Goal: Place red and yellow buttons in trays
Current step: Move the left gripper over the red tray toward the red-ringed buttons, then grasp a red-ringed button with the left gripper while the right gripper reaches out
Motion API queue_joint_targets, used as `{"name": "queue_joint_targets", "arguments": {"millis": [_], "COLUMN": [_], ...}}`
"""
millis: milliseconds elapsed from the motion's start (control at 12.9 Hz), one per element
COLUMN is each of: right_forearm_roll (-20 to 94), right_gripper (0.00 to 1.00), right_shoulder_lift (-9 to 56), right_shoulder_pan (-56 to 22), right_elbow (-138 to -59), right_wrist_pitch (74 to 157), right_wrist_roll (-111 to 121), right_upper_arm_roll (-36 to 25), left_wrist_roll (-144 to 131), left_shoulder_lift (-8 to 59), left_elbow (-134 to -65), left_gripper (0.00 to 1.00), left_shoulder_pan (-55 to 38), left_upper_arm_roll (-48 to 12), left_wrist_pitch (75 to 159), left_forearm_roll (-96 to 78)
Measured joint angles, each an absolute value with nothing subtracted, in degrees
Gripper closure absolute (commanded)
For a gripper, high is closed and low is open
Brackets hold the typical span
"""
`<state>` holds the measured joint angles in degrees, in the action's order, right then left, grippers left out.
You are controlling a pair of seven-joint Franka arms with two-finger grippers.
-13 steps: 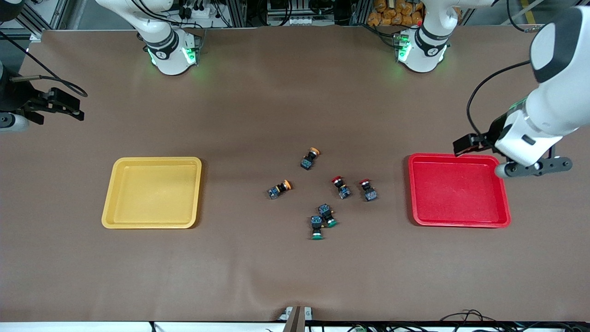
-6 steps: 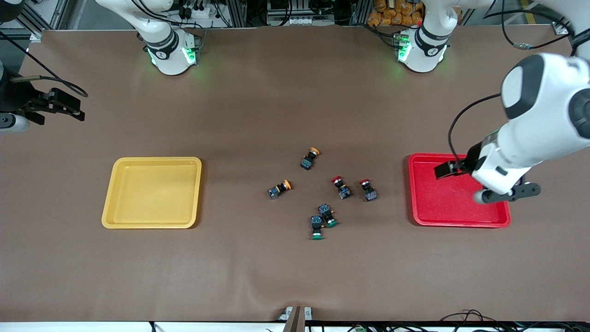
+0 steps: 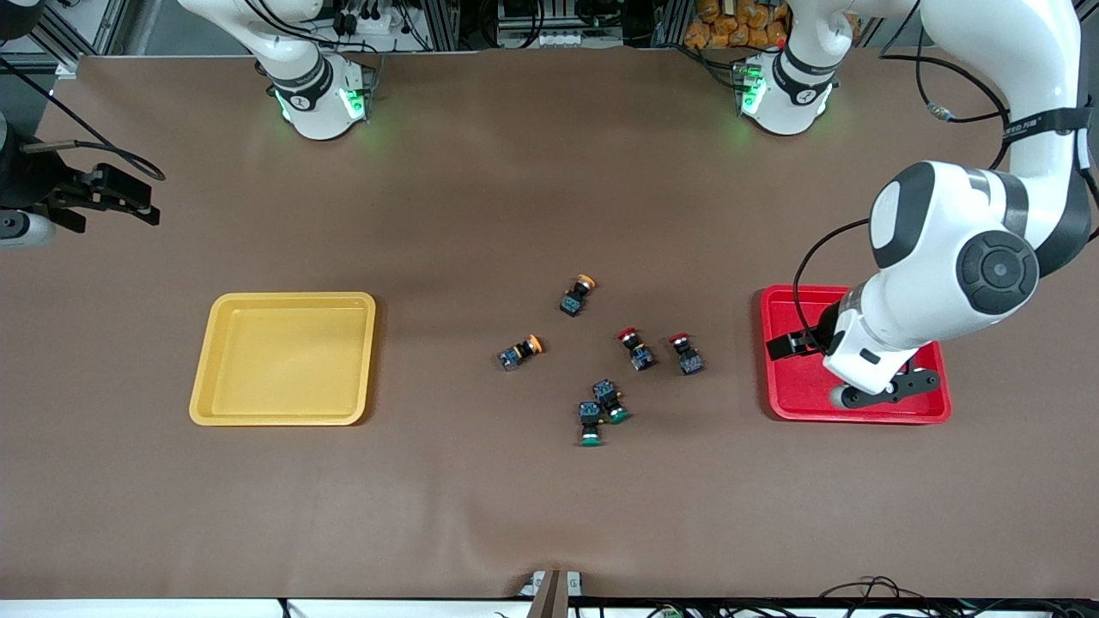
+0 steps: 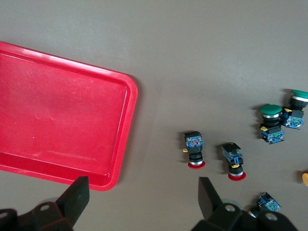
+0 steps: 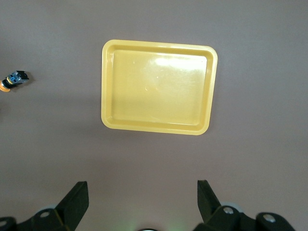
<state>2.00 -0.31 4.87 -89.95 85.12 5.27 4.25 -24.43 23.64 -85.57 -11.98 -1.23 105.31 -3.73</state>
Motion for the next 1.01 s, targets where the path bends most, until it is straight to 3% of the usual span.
{"name": "queue_joint_targets", "arguments": {"millis": [1008], "right_forearm_roll": [2.1], "right_gripper": [0.00], "right_shoulder_lift": [3.2], "right_shoulder_pan": [4.9], "right_elbow": [-90.0], "right_wrist_pitch": [90.5], "right_wrist_roll": [5.3], "right_upper_arm_roll": [4.0], "left_wrist_roll": [-29.7], "left_shoulder_lift": [27.9], "left_elbow": [-85.6], "left_gripper": [0.00], "left_shoulder_pan": [-15.5], "left_upper_arm_roll": [-1.3], "left_wrist_pitch": [109.4], "left_forearm_roll": [-3.7]}}
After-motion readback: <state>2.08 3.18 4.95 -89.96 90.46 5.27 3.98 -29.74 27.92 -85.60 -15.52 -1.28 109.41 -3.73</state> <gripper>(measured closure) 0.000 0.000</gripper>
